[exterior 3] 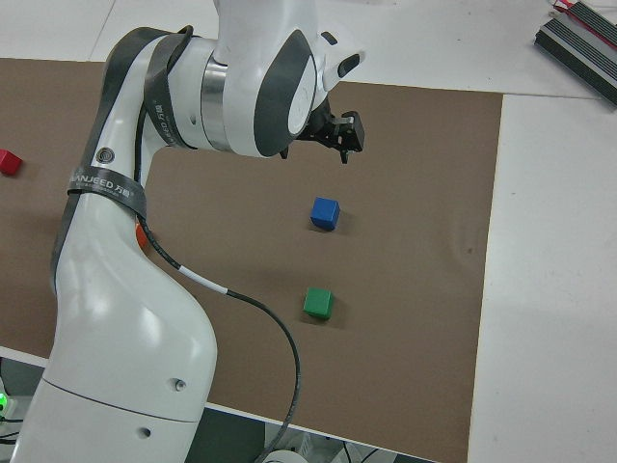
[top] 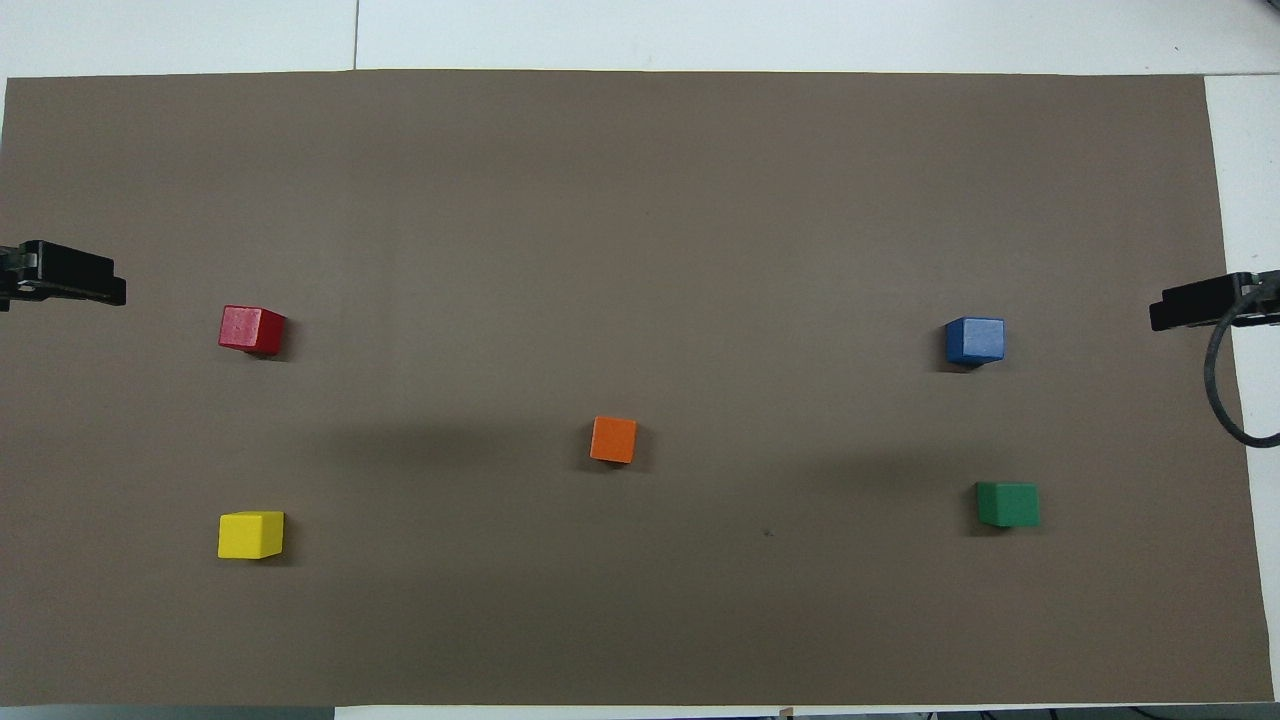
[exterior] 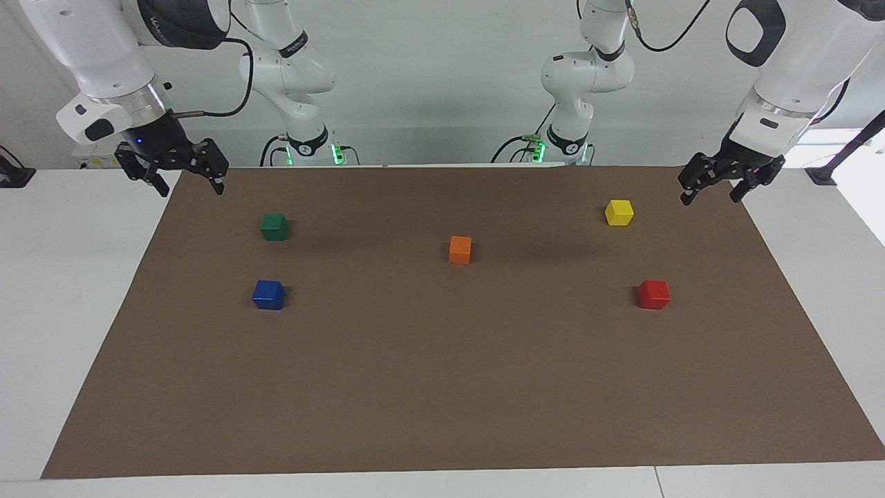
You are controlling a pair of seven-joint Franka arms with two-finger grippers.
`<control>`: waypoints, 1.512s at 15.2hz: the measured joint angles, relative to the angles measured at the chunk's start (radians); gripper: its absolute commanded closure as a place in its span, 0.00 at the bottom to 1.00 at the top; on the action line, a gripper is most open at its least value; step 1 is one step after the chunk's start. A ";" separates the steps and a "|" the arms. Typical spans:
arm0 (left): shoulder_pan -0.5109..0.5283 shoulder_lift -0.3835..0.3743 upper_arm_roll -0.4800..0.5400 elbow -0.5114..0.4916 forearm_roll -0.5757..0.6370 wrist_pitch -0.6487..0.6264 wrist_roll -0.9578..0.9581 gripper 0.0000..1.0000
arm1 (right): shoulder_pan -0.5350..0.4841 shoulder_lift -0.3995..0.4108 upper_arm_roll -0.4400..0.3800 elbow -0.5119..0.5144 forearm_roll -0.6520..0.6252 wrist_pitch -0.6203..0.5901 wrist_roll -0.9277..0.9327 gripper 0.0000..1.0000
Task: Transfer red block to right arm and stack on blue block
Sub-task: 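Reach the left gripper to the red cube and close on it, then lift the red cube with the left gripper while the right gripper rises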
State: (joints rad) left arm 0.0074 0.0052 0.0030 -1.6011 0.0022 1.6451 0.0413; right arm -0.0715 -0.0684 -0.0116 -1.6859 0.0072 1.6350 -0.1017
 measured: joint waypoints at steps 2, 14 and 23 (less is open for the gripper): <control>0.000 0.000 0.000 0.000 0.000 0.000 0.000 0.00 | 0.000 0.000 0.000 0.000 0.000 0.000 0.000 0.00; 0.002 -0.007 0.006 -0.320 0.000 0.343 0.000 0.00 | 0.000 0.000 0.000 -0.029 0.066 -0.008 0.000 0.00; 0.016 0.139 0.009 -0.458 0.024 0.611 0.002 0.00 | -0.069 0.015 -0.001 -0.218 0.525 0.032 -0.174 0.00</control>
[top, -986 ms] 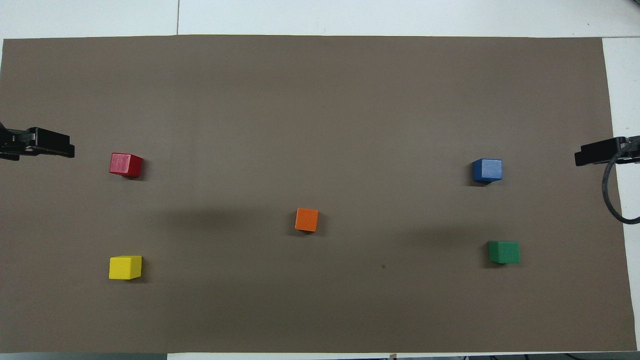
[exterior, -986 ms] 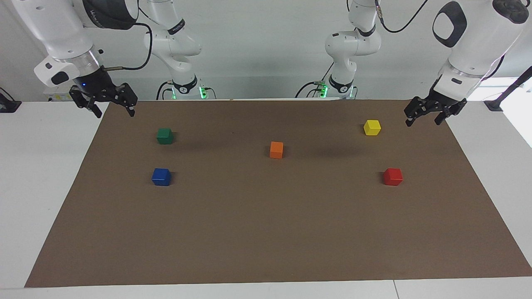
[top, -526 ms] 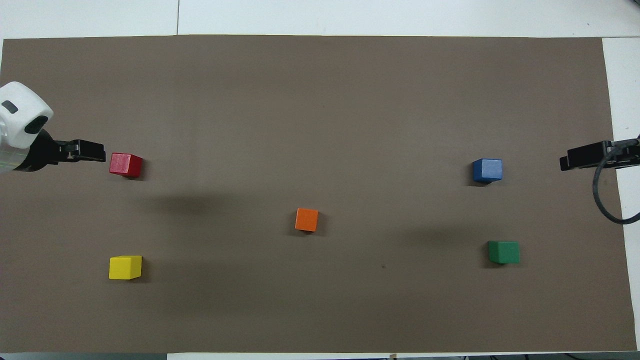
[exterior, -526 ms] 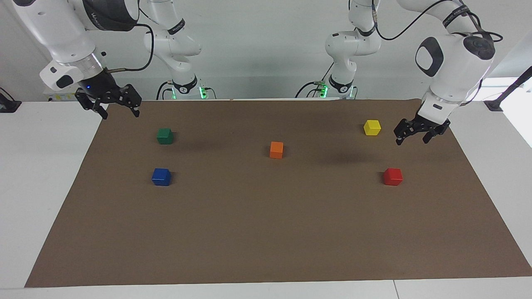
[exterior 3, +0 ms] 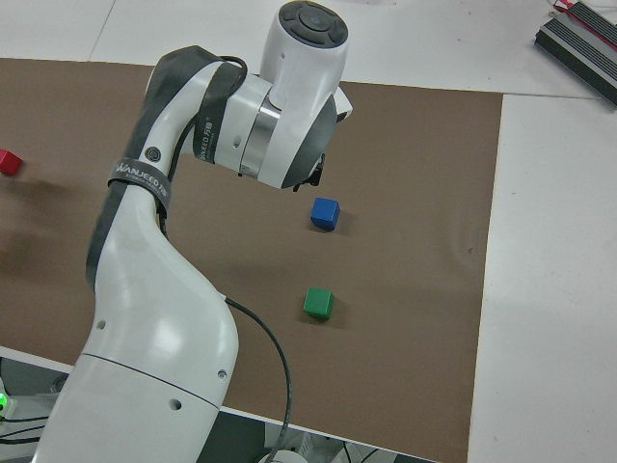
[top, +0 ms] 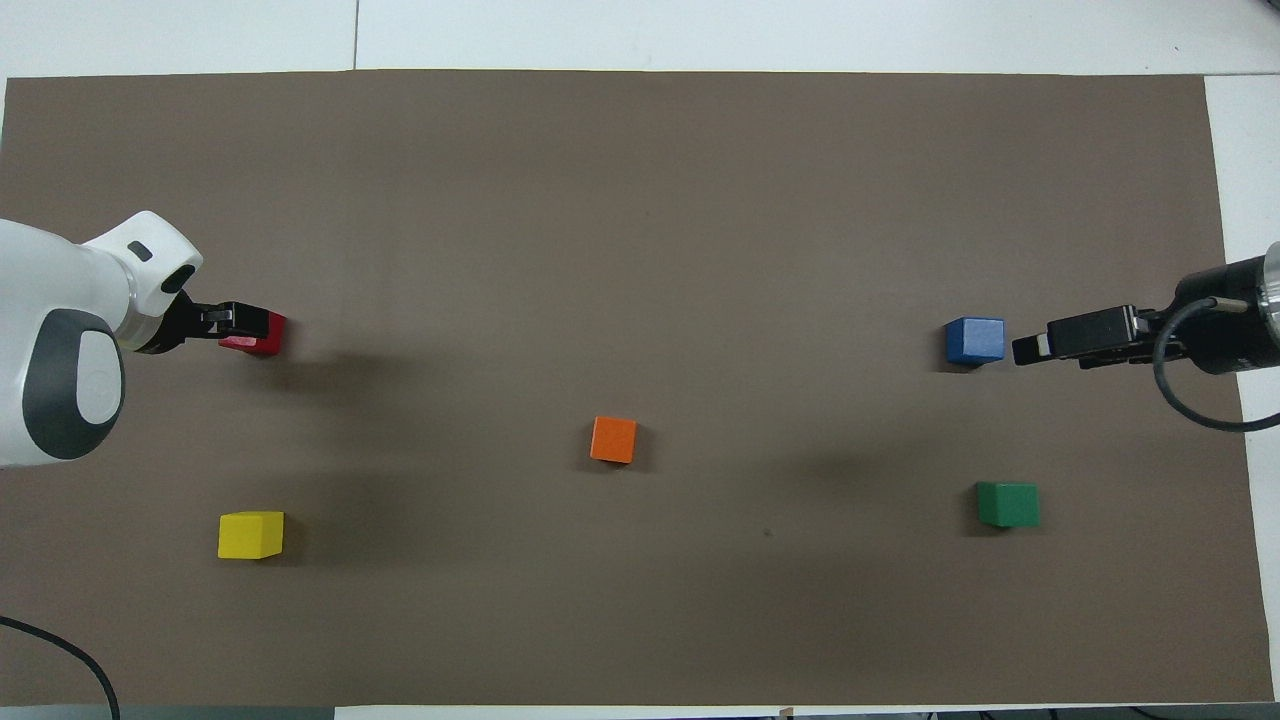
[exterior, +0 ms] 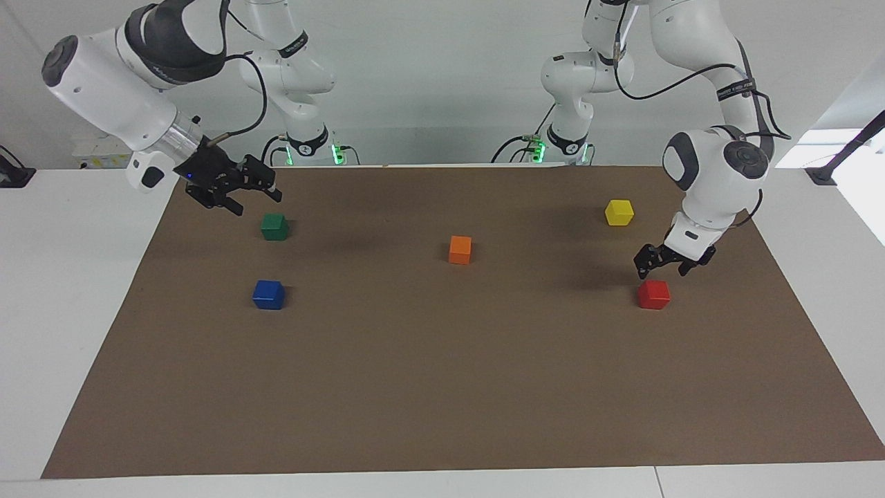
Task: Transfer red block to right arm and stack on blue block
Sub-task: 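Lift the red cube with the left gripper while the right gripper rises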
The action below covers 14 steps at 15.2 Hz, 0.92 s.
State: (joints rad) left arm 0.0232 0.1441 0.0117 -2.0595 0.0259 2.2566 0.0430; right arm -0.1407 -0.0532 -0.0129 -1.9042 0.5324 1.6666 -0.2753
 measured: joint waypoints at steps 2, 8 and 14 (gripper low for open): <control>0.000 0.026 0.000 -0.002 0.000 0.040 0.000 0.00 | -0.045 0.032 -0.002 -0.035 0.124 0.000 -0.111 0.00; 0.000 0.126 0.000 -0.001 0.001 0.114 0.000 0.45 | -0.057 0.088 0.005 -0.112 0.501 -0.046 -0.238 0.00; 0.001 0.126 -0.001 0.030 -0.042 0.078 -0.110 1.00 | -0.020 0.142 0.009 -0.175 0.830 -0.160 -0.339 0.00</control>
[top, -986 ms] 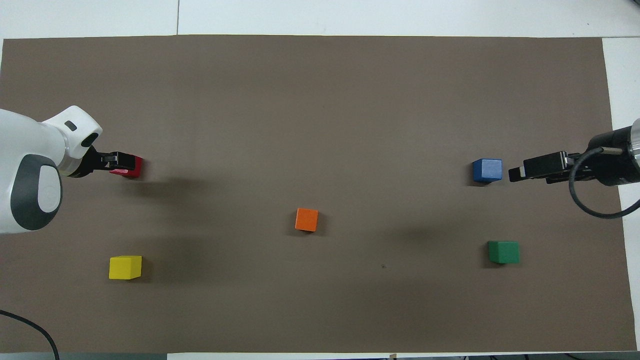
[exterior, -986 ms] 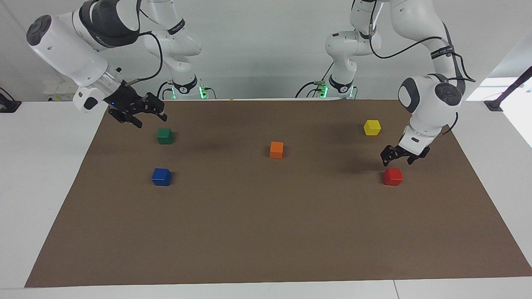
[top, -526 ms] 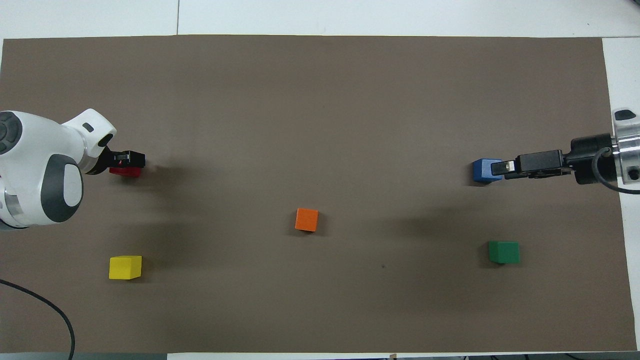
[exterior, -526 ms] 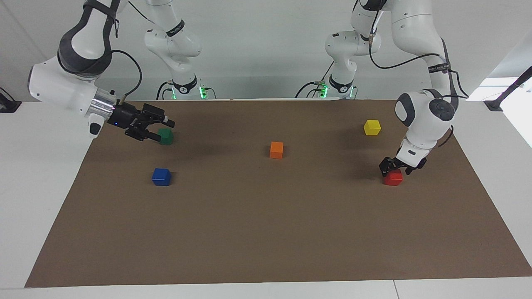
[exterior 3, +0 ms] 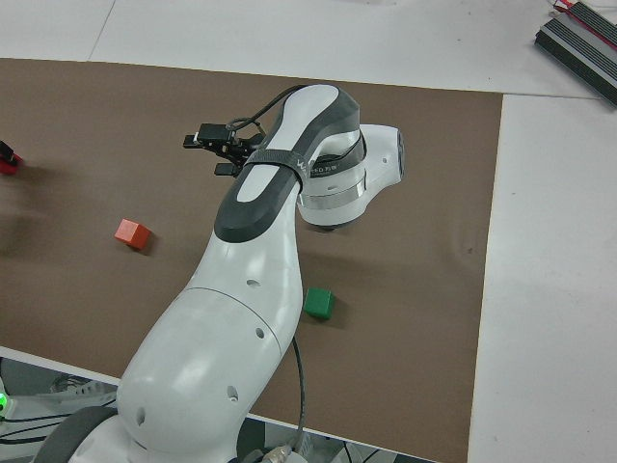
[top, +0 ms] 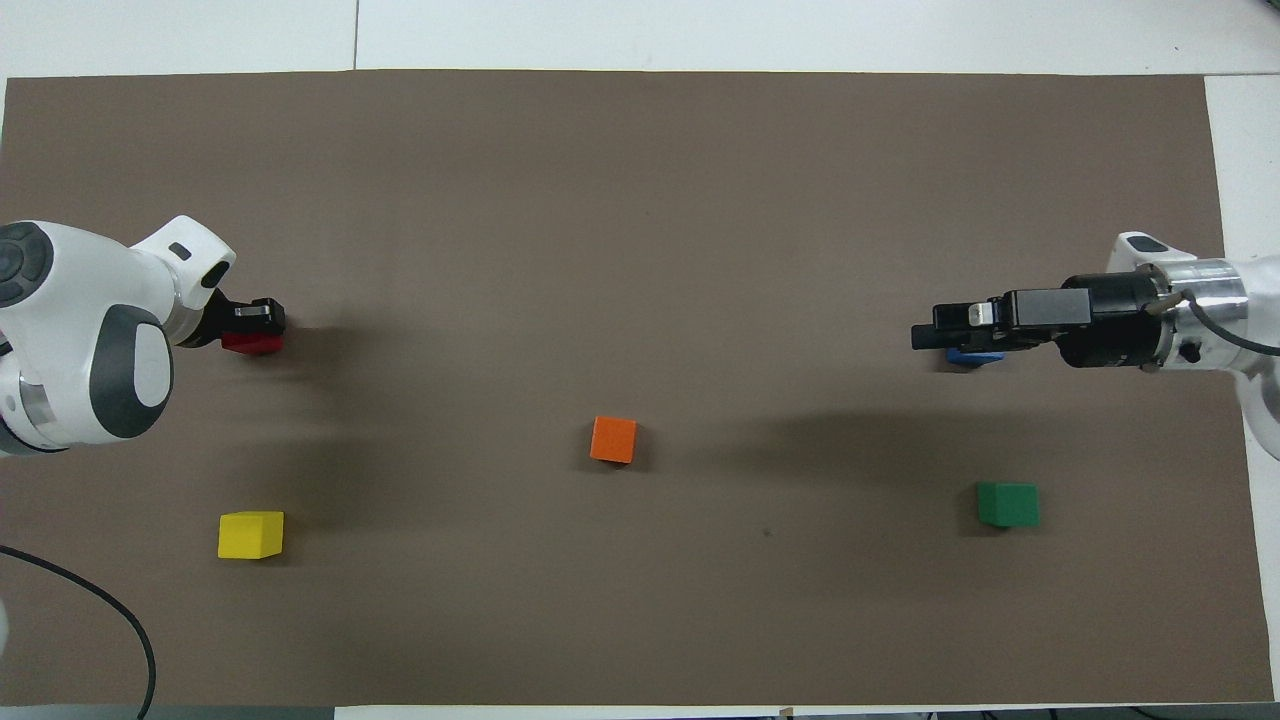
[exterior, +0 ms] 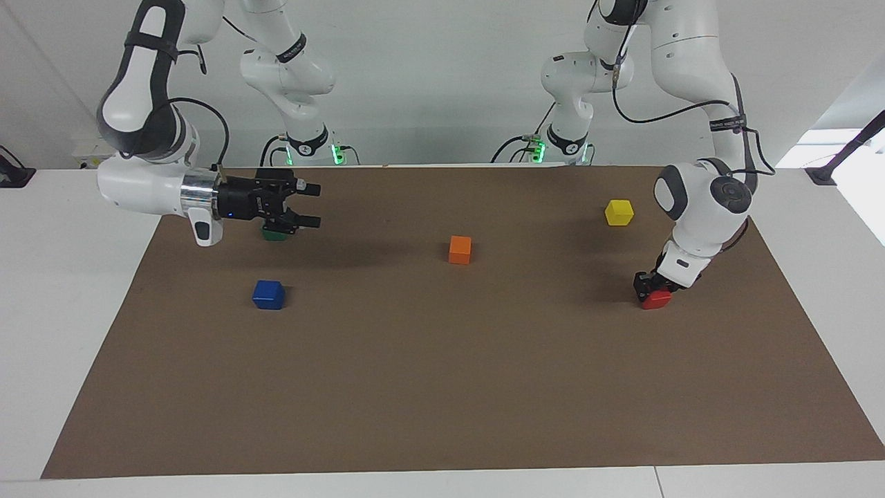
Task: Transfer red block to right arm and stack on blue block
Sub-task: 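Lift the red cube with the left gripper while the right gripper rises, then carry the red cube toward the right gripper while it reaches over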
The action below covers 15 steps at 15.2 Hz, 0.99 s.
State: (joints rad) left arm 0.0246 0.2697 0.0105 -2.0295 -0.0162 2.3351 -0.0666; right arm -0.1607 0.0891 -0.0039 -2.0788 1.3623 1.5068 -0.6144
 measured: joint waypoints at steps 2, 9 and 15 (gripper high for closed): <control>-0.004 -0.004 -0.006 0.098 -0.027 -0.162 -0.096 1.00 | 0.022 0.062 0.001 -0.019 0.090 -0.075 -0.092 0.00; -0.091 -0.132 -0.061 0.431 -0.267 -0.699 -0.716 1.00 | 0.132 0.236 0.004 -0.025 0.424 -0.373 -0.202 0.00; -0.126 -0.240 -0.183 0.430 -0.545 -0.696 -1.344 1.00 | 0.239 0.339 0.007 -0.063 0.600 -0.576 -0.261 0.00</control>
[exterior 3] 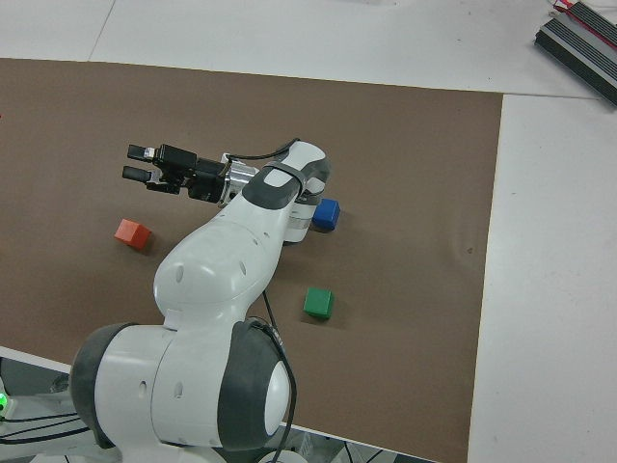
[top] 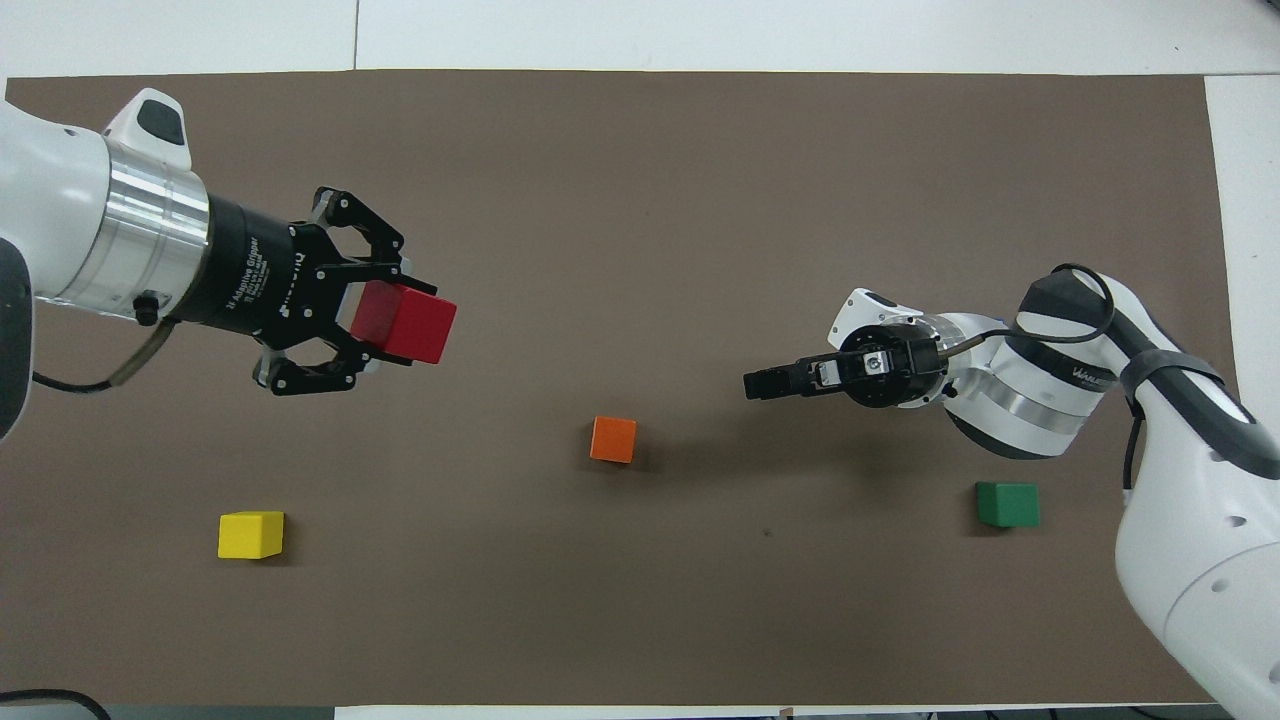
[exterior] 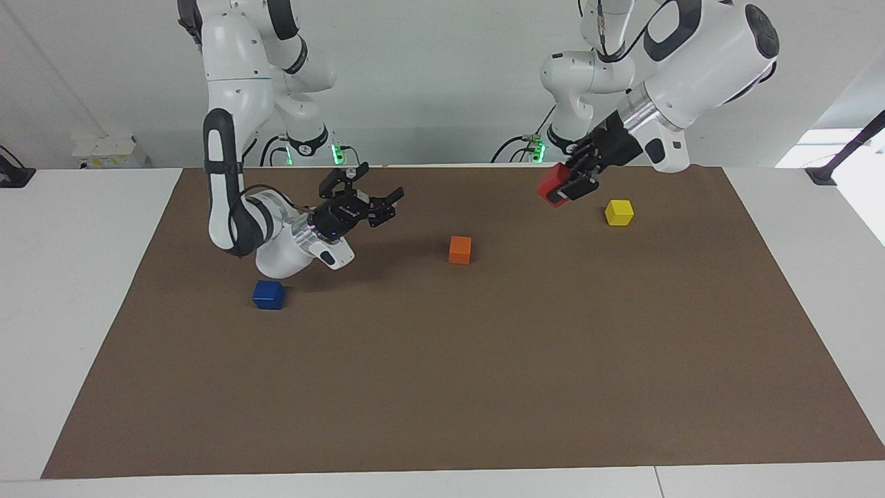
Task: Transfer red block to right arm and stack on blue block
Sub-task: 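Carry the red cube toward the right gripper while it reaches over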
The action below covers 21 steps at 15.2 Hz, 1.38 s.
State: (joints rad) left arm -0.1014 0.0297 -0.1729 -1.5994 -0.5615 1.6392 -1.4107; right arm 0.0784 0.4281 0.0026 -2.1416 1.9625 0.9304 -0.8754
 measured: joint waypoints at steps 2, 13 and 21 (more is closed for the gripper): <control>-0.004 -0.001 -0.055 -0.006 -0.047 0.062 -0.169 1.00 | 0.044 0.037 0.000 -0.006 0.071 -0.048 -0.012 0.00; -0.215 -0.023 -0.091 -0.111 -0.058 0.323 -0.752 1.00 | 0.129 0.099 0.092 -0.008 0.277 -0.064 -0.017 0.00; -0.287 -0.054 -0.090 -0.223 -0.057 0.487 -0.796 1.00 | 0.186 0.099 0.093 0.006 0.344 -0.051 -0.017 0.06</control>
State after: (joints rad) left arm -0.3885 -0.0242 -0.2629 -1.8224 -0.6186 2.1261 -2.2067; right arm 0.2648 0.5270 0.0954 -2.1351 2.3061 0.8796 -0.8921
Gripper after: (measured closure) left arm 0.458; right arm 0.000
